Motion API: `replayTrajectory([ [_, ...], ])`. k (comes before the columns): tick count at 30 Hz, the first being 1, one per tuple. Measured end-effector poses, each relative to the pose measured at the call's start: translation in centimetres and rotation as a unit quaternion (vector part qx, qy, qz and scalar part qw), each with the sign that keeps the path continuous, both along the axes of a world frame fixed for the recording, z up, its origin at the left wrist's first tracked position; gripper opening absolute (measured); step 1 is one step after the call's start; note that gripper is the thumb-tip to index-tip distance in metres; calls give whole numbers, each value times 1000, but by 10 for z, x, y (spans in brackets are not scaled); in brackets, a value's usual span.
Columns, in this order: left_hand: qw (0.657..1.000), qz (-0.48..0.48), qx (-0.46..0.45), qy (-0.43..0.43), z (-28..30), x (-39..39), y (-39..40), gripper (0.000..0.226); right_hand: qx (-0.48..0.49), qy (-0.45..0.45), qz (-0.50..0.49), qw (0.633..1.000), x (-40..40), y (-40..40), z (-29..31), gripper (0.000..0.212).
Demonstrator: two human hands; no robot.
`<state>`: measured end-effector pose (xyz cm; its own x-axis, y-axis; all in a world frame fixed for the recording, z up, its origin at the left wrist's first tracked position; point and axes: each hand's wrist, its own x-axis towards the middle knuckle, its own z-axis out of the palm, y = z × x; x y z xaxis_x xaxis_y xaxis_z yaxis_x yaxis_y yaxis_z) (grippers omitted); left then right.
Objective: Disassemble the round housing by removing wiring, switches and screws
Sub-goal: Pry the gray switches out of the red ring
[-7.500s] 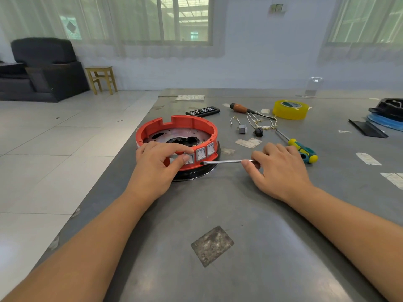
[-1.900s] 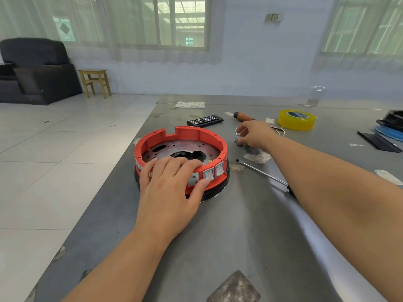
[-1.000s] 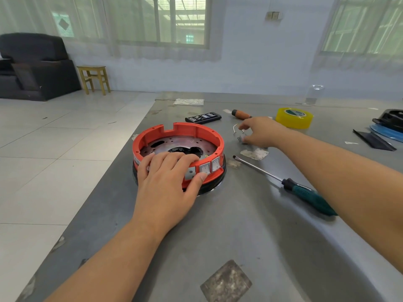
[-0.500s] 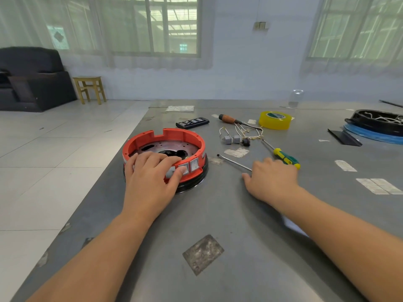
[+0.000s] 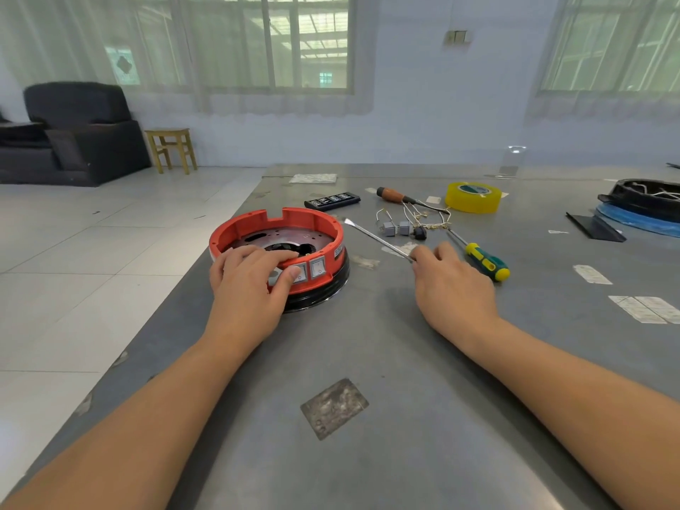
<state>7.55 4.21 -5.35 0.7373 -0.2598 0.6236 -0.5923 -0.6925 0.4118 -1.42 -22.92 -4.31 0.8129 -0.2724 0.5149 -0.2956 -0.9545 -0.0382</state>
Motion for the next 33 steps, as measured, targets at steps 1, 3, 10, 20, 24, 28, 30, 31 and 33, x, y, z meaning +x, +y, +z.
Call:
replayTrajectory([
  [1,1000,4,-1,7,0,2,1,29,10,-17,35,999,-1,1,1,15],
  [3,1000,10,-2,12,-1,7,1,30,20,-36,112,993,-2,5,2,19],
  [10,999,28,-28,3,-3,14,0,27,-14,-50,178,983,0,15,-3,19],
  [20,999,25,-33,11,-2,16,1,29,-25,-67,159,985,-3,4,-5,19],
  [24,999,19,-33,12,-1,16,1,30,-13,-68,164,984,-3,3,-7,20],
  [28,1000,11,-24,2,0,15,0,30,-3,-60,165,984,-4,6,-7,22],
  [30,1000,9,-11,-1,0,15,-1,30,-2,-60,165,984,-5,7,-7,22],
  [31,1000,8,-5,0,1,15,-1,31,-1,-61,166,984,-5,7,-6,22],
  [33,1000,4,2,0,2,15,-2,31,1,-56,172,983,-4,7,-6,23],
])
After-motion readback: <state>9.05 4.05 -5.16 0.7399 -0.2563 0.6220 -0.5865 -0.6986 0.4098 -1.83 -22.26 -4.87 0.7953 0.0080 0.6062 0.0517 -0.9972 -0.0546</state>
